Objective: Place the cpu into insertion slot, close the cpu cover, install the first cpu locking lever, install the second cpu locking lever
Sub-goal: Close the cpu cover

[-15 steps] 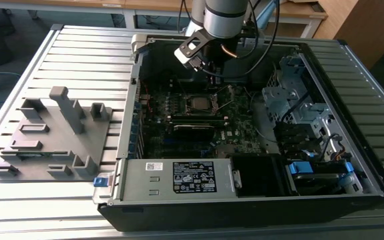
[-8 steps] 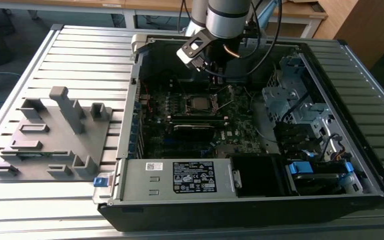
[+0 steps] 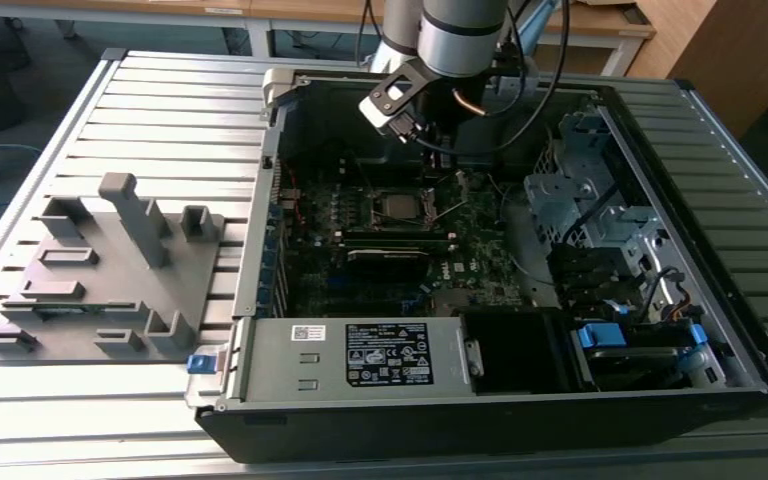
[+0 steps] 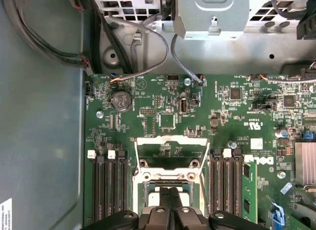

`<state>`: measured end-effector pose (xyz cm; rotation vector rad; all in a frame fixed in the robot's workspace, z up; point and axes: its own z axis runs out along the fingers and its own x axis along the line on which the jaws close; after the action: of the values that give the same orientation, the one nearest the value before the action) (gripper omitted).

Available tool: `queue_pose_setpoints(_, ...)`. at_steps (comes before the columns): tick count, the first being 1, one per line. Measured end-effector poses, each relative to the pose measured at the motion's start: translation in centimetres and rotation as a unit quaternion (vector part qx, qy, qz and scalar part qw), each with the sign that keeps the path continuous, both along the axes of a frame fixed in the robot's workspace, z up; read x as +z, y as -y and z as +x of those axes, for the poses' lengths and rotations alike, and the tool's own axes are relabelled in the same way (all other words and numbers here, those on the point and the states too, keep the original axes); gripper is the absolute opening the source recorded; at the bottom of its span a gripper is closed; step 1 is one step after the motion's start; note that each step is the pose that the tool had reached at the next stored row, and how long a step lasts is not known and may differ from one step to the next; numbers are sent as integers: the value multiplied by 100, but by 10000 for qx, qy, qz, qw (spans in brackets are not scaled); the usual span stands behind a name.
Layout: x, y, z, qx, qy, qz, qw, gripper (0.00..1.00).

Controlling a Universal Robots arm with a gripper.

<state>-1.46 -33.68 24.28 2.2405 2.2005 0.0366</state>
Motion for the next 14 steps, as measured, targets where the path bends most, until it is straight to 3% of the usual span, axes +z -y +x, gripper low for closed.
queue_pose_setpoints(14,34,-4,25,0,0,0,10000,10)
